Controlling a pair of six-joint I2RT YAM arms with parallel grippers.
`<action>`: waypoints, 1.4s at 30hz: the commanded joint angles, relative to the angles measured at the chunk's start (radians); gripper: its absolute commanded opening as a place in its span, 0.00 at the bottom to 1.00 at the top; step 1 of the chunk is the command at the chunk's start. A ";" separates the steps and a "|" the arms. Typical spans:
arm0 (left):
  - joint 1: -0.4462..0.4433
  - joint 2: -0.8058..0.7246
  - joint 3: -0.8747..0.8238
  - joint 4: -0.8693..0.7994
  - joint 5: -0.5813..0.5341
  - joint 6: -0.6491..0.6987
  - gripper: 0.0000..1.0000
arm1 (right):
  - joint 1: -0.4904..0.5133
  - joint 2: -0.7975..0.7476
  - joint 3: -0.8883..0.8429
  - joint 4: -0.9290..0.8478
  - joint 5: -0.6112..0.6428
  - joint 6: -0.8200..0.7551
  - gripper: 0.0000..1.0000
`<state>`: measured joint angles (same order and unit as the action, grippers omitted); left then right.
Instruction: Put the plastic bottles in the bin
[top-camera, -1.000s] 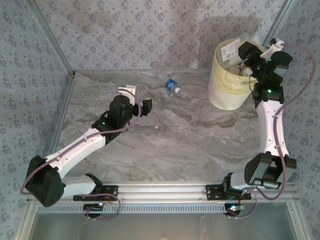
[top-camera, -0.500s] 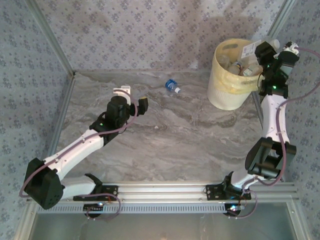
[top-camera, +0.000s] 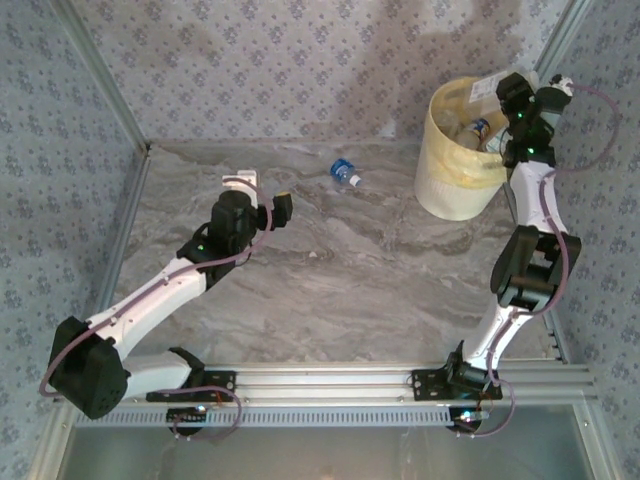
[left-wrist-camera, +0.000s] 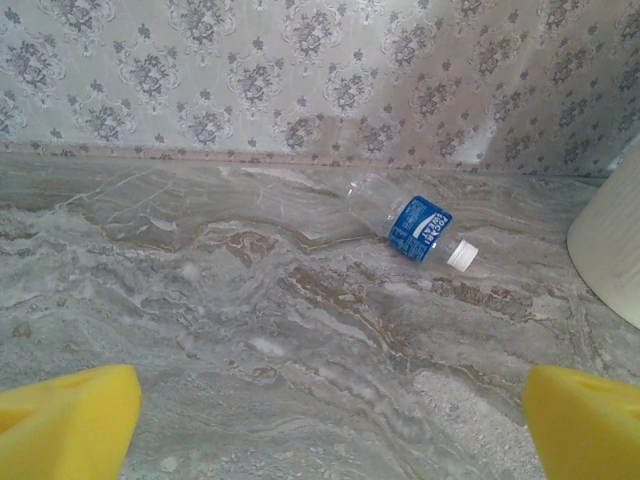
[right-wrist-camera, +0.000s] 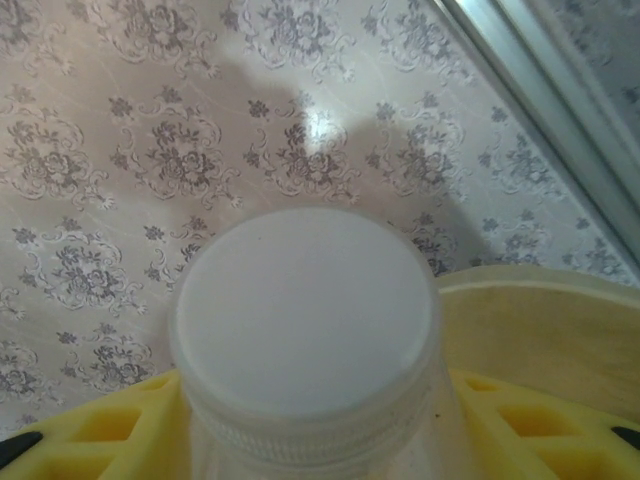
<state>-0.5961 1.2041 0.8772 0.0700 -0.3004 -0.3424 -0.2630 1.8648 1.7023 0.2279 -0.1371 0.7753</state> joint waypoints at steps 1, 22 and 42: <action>0.007 -0.016 -0.010 -0.015 -0.009 -0.012 0.98 | 0.037 -0.002 0.049 -0.019 0.011 0.002 0.45; 0.021 0.024 -0.008 -0.028 -0.006 -0.035 0.98 | 0.035 -0.148 0.161 -0.564 0.239 -0.384 0.87; 0.114 0.073 0.029 -0.168 -0.037 -0.242 0.98 | 0.423 -0.170 0.005 -0.448 -0.136 -0.759 1.00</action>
<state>-0.4965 1.2785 0.8883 -0.0757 -0.3157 -0.5343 0.1455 1.6447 1.7153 -0.2092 -0.2203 0.1276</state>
